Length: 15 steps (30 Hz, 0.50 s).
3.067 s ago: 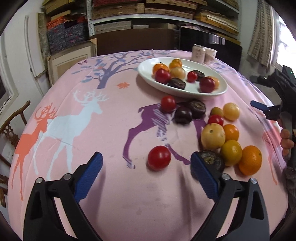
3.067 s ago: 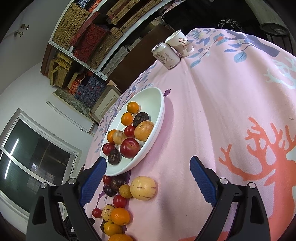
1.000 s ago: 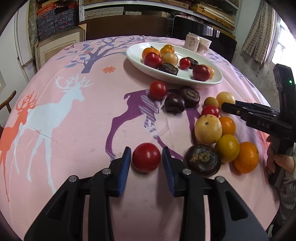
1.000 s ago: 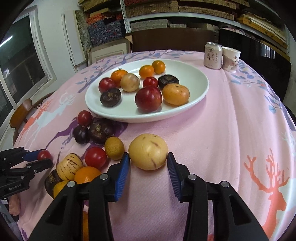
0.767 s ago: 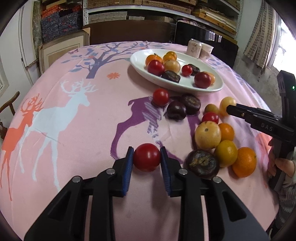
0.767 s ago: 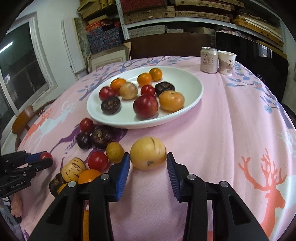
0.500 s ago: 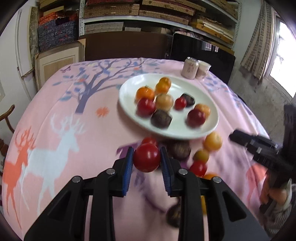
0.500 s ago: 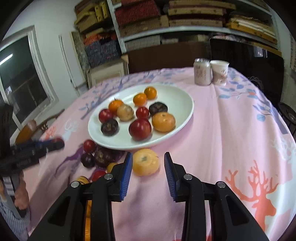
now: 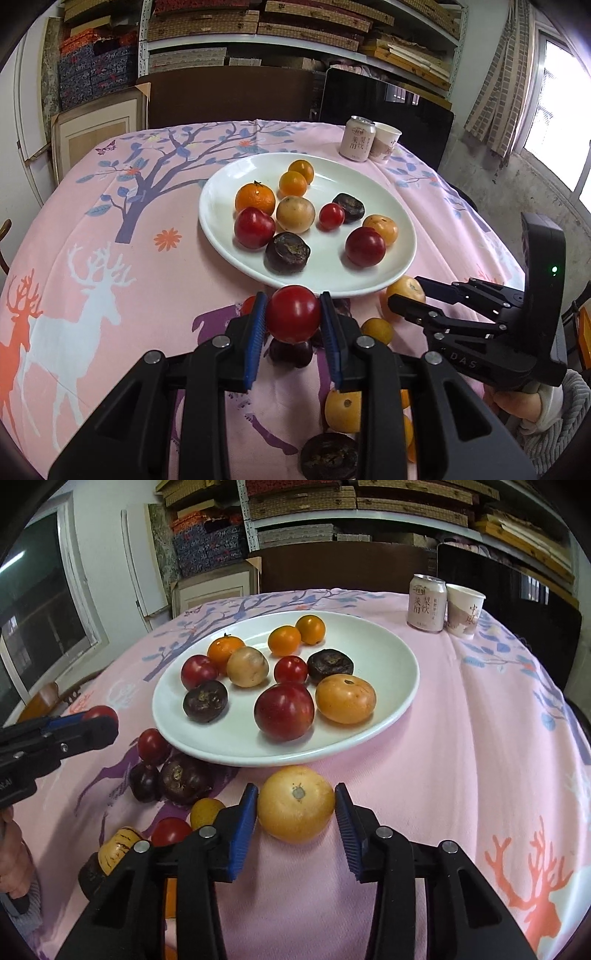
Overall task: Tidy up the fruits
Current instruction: 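Carry both fruits onto the white plate and open both tools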
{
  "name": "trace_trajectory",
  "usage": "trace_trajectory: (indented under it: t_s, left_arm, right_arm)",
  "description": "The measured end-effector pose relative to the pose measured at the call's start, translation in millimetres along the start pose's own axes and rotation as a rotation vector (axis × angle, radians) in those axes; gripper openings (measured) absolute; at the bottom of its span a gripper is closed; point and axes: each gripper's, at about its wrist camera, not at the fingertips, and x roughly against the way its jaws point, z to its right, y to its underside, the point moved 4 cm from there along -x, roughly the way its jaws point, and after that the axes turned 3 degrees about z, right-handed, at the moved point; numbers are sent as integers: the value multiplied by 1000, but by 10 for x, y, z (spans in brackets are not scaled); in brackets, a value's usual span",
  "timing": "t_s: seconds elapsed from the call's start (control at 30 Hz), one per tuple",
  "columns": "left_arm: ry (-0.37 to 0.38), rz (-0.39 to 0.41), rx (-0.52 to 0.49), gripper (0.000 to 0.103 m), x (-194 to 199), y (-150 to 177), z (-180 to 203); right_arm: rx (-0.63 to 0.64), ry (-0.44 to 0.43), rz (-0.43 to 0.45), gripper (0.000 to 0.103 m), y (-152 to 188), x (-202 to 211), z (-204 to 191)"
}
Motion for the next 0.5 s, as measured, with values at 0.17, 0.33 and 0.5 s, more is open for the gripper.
trace_trajectory:
  t_s: [0.17,0.33,0.5]
  left_arm:
    - [8,-5,-29,28,-20,-122,110]
    - [41,-23,-47,28,-261,-384,327]
    - [14,-45,-59,28,-599,-448,404]
  right_arm:
    - [-51,-45,92,43,-71,325,73]
    - [-98,-46,135,43,-539,335,224]
    - [-164,-58,139,43,-942,-2,356]
